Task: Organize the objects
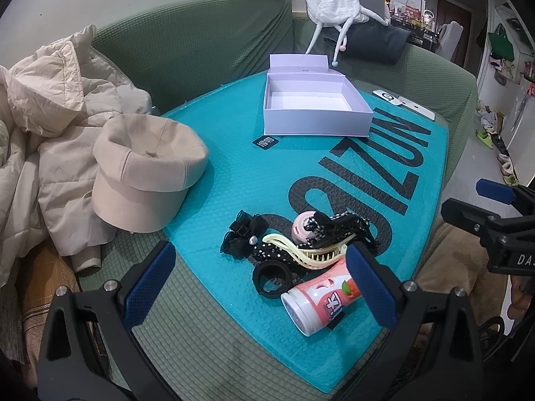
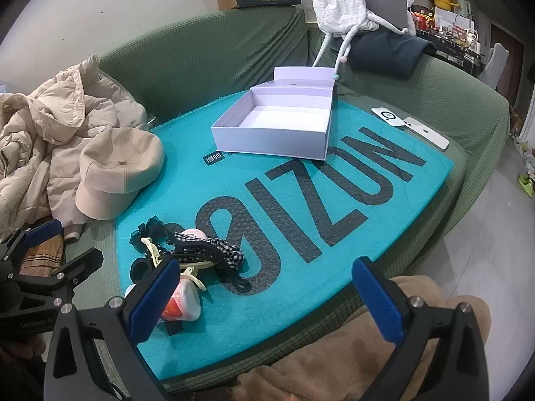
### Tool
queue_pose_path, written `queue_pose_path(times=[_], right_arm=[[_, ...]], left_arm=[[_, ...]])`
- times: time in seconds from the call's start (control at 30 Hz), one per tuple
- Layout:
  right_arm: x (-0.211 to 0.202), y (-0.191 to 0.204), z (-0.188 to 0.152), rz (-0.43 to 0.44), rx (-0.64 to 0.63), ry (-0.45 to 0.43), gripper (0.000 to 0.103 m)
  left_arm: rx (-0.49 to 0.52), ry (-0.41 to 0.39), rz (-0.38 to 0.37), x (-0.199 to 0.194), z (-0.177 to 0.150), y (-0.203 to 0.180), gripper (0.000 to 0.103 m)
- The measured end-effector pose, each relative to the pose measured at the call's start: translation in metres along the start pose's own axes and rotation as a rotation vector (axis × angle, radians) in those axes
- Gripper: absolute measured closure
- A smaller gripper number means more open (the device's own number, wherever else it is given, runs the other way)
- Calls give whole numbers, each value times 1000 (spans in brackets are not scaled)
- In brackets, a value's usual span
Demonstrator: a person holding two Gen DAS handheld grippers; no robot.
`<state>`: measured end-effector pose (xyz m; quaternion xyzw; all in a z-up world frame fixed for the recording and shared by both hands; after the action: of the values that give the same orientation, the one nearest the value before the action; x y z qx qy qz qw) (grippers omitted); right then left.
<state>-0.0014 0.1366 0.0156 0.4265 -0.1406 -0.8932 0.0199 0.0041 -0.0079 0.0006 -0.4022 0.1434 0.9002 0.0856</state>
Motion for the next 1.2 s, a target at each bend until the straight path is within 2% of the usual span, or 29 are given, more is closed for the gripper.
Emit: queue_pose_path(times=[0.47,0.5,1.2], right_arm=[[-3,1,0,2,2,-7,0],[-3,1,0,3,2,-7,0],[-4,0,-6,21,1,-4,0]], left_arm=[[-21,9,4,1,1,7,1],[-72,23,52,0,0,8,1],[-75,37,82,-3,-6,7,1]])
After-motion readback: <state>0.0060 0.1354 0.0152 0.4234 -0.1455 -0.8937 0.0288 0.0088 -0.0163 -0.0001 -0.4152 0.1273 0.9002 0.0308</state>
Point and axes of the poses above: each gripper's, at about its wrist camera, not at the fingertips, and x roughly the way its jaws point, y to its left, z to its top, the point moved 2 cm from there along x, roughly the way its jaws point, and after that the axes turned 13 degrees about x, right-handed, at the moved point
